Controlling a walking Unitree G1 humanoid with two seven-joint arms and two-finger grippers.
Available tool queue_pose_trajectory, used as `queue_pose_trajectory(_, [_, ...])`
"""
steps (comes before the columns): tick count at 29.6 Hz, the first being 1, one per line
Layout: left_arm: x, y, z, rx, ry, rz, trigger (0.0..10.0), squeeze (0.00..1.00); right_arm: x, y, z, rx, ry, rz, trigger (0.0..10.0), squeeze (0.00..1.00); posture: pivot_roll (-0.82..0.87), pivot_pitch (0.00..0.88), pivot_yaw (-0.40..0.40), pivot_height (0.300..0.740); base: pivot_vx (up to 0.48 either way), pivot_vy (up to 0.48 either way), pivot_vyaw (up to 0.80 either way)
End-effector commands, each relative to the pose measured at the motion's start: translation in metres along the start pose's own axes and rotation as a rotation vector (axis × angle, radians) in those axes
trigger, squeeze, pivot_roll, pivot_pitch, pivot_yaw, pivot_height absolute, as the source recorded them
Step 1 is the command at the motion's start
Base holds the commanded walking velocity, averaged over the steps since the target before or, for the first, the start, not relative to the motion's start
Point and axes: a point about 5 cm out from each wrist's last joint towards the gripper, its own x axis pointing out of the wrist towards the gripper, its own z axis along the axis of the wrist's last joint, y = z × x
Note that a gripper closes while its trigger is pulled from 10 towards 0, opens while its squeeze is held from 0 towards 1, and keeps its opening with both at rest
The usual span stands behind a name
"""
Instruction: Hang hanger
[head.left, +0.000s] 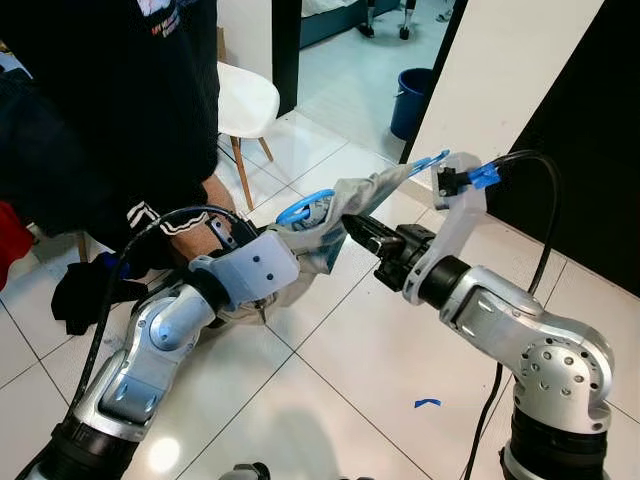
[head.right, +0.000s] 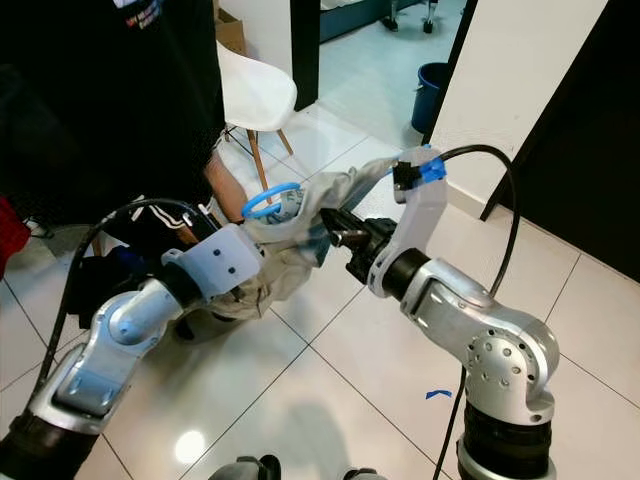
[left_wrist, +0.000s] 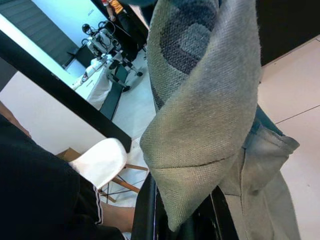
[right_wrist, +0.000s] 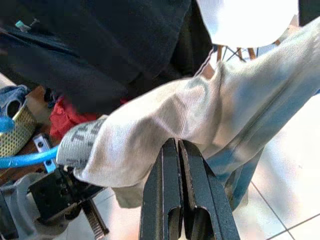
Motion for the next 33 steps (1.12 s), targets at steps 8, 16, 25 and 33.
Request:
queue_pose_trajectory(8, [-0.001, -0.008, -0.001, -0.003, -0.005, -0.018, 10.0, 0.00, -0.004, -0.007, 0.008, 0.006, -0.048, -0.035, 0.0, 0.00, 0.05, 0.195, -0.056, 0.740, 0.000, 0.000, 0.00])
queue_pose_trajectory(16, [-0.001, -0.006, -0.002, 0.002, -0.001, -0.012, 10.0, 0.00, -0.017, 0.002, 0.012, -0.091, -0.058, 0.127, 10.0, 1.00, 0.06, 0.190, -0.059, 0.740, 0.000, 0.000, 0.00])
queue_pose_trajectory(25, [0.002, -0.007, 0.000, 0.000, -0.011, -0.009, 10.0, 0.00, -0.016, 0.001, -0.008, -0.195, 0.077, 0.117, 10.0, 1.00, 0.06, 0.180, -0.059, 0.740, 0.000, 0.000, 0.00])
queue_pose_trajectory(33, [0.002, -0.006, 0.001, -0.001, -0.014, -0.005, 10.0, 0.00, -0.006, 0.000, -0.008, -0.203, 0.082, 0.106, 10.0, 1.00, 0.06, 0.182, -0.060, 0.740, 0.000, 0.000, 0.00])
